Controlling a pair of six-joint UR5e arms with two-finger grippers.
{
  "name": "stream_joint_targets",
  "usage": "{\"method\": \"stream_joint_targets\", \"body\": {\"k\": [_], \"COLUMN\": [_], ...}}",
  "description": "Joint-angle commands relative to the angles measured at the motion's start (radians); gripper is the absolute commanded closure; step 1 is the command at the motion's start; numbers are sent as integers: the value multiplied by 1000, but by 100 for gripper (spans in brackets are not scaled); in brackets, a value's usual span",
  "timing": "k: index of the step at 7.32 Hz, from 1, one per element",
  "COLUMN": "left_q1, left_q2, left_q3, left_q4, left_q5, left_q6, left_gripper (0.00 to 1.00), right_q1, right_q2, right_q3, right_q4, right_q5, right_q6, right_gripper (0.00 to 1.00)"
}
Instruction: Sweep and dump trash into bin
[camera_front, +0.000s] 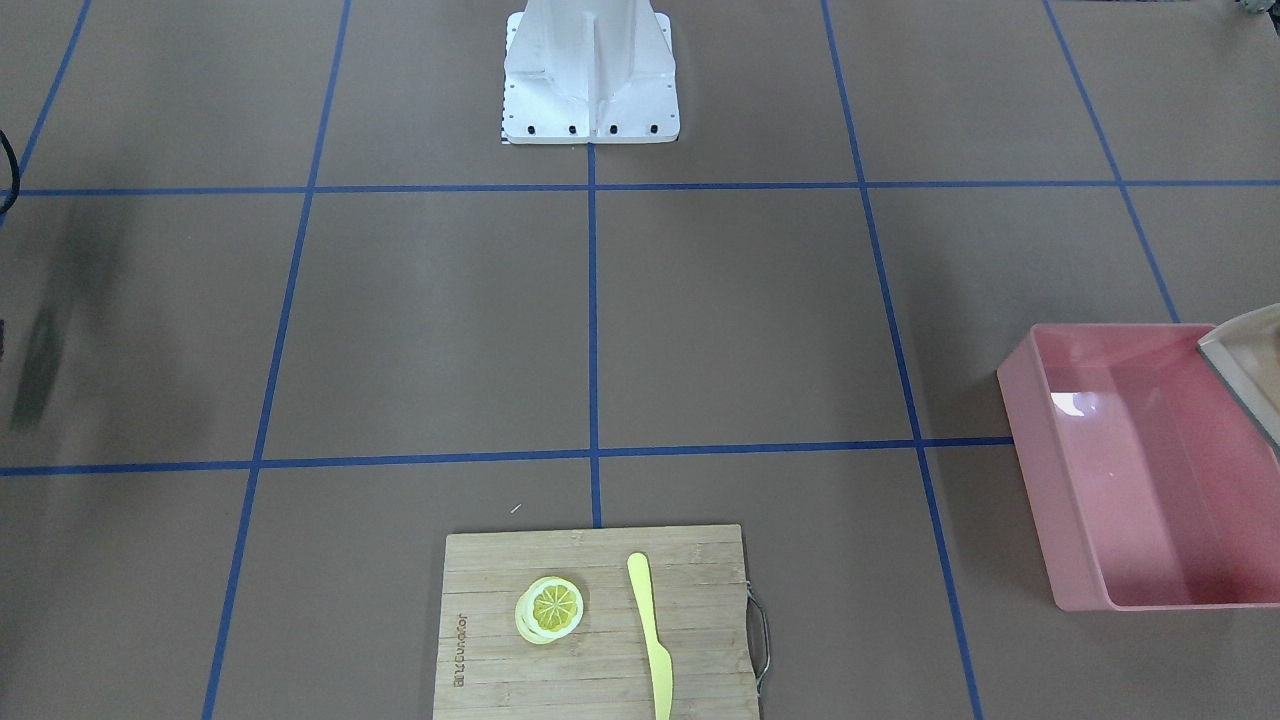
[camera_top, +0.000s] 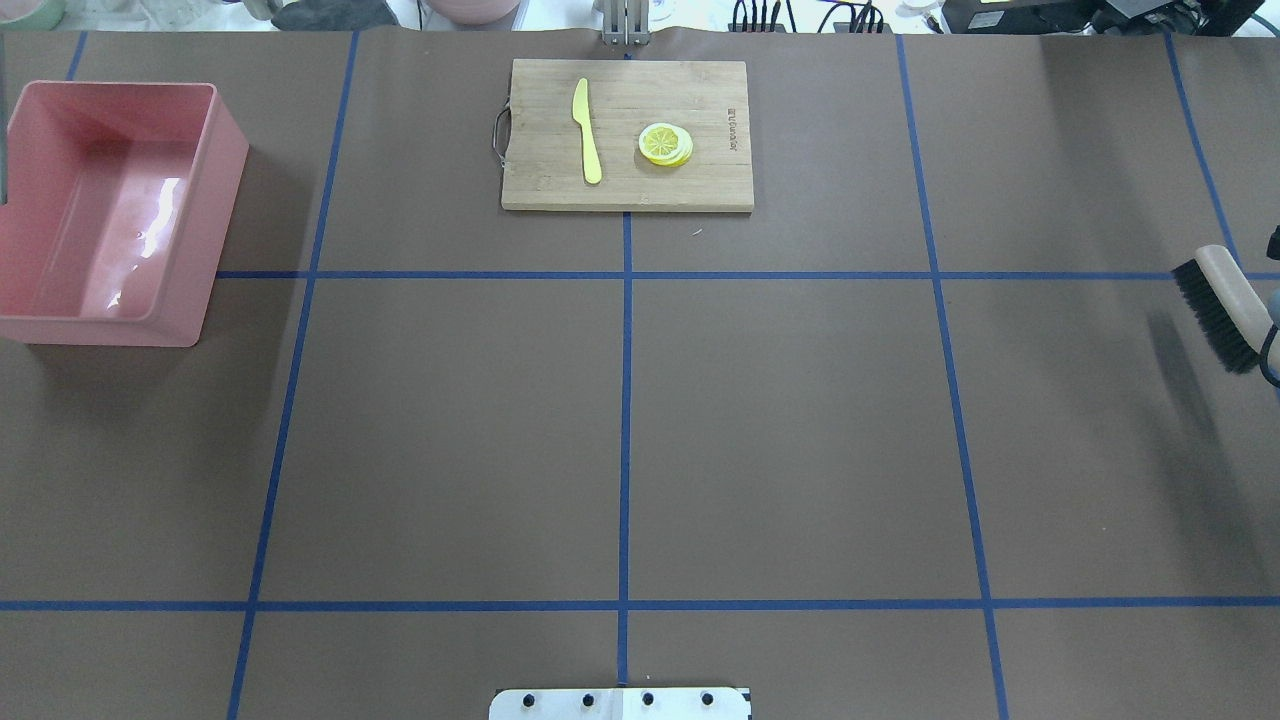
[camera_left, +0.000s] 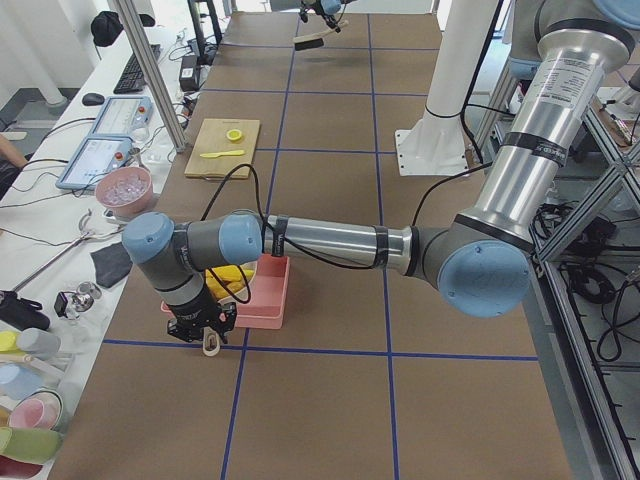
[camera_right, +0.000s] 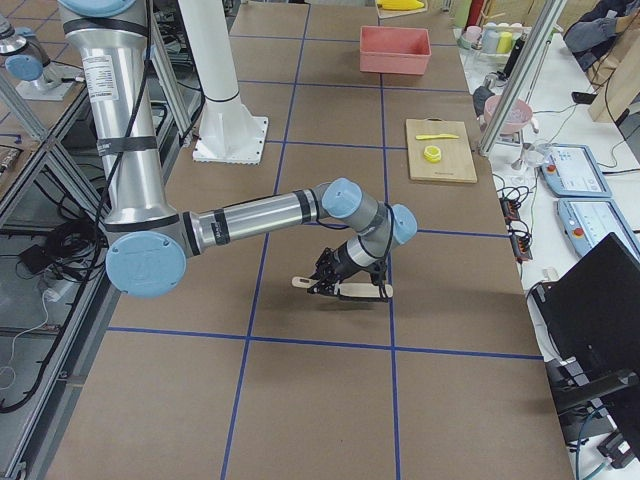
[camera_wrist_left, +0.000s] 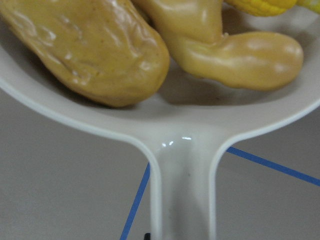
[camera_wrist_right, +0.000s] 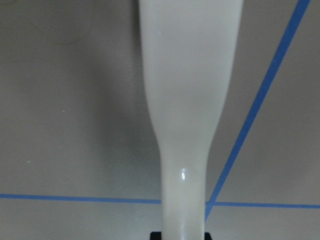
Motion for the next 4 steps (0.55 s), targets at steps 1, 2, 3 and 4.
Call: {"method": "stream_joint_targets", "body": {"k": [1, 2, 3, 4], "left_q1": [39, 54, 79, 96], "left_q2": [-15, -31, -32, -35], "left_q3": [-20, -20, -20, -20], "left_q4": [39, 59, 60, 68], "left_q5": [63, 95, 115, 138], "left_q6": [6, 4, 6, 4], "left_gripper": [100, 100, 100, 100], "right_q1": [-2, -2, -4, -7], "right_q2": [-51, -36, 19, 35], "right_q3": [-6, -6, -12, -15], "right_q4": [99, 99, 99, 101], "right_q5": [0, 6, 8, 12], "right_q6": [2, 19, 97, 117], "right_gripper": [100, 100, 100, 100]}}
